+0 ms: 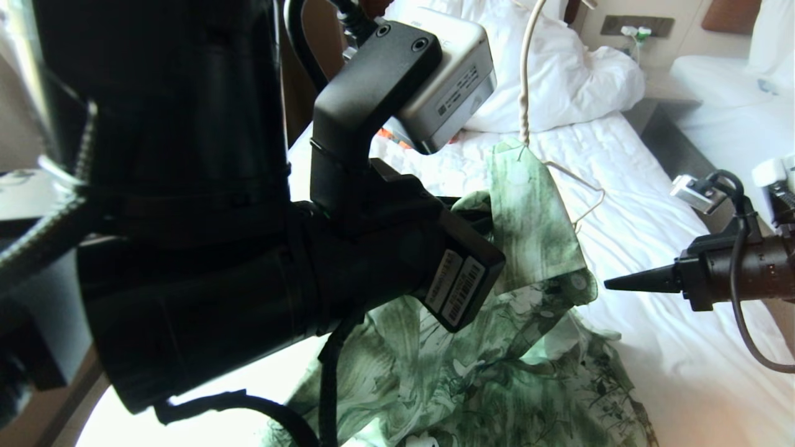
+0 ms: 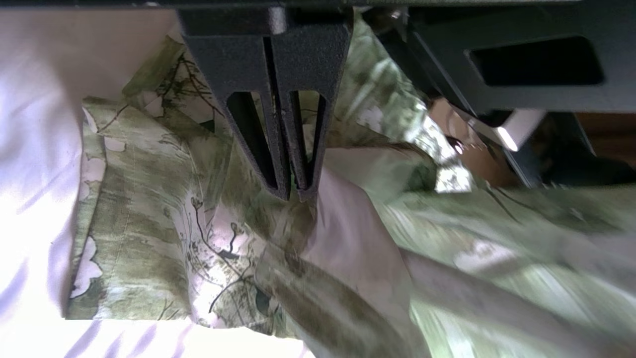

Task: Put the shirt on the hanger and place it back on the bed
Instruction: Hook the other side of the shirt onto the hanger

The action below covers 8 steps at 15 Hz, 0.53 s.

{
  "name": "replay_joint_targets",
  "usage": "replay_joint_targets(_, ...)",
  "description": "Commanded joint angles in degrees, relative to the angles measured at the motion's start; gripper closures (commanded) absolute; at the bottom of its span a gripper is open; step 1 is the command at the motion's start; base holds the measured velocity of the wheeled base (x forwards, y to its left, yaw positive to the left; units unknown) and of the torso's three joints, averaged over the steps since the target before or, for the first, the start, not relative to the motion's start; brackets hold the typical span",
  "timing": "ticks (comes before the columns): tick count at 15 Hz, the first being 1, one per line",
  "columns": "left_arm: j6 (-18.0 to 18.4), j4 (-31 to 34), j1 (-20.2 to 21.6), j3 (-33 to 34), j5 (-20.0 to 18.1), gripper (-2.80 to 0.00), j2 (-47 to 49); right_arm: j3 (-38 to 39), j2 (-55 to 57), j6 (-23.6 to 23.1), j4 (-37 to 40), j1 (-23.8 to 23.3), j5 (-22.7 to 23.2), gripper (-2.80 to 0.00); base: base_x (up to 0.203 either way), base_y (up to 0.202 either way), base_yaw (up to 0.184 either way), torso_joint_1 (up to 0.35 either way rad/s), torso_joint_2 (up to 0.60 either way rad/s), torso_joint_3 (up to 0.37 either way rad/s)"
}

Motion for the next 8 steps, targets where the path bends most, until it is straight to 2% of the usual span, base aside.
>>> replay_joint_targets(1,0.1,-0.1,0.0,-0.1,0.2,0.00,0.0,0.2,2.5,-2.4,0.0,0.8,0.4,-2.80,0.000,0.000,0.000,0.000,0.00,0.000)
replay_joint_targets(4,0.1,0.0,0.0,0.2,0.2,0.00,-0.1,0.2,3.6,-4.9,-3.4,2.3,1.4,-2.80,0.000,0.000,0.000,0.000,0.00,0.000)
replay_joint_targets(8,0.2,0.0,0.0,-0.1,0.2,0.00,0.1,0.7,9.9,-7.5,-17.7,3.9,6.8,-2.80,0.000,0.000,0.000,0.000,0.00,0.000)
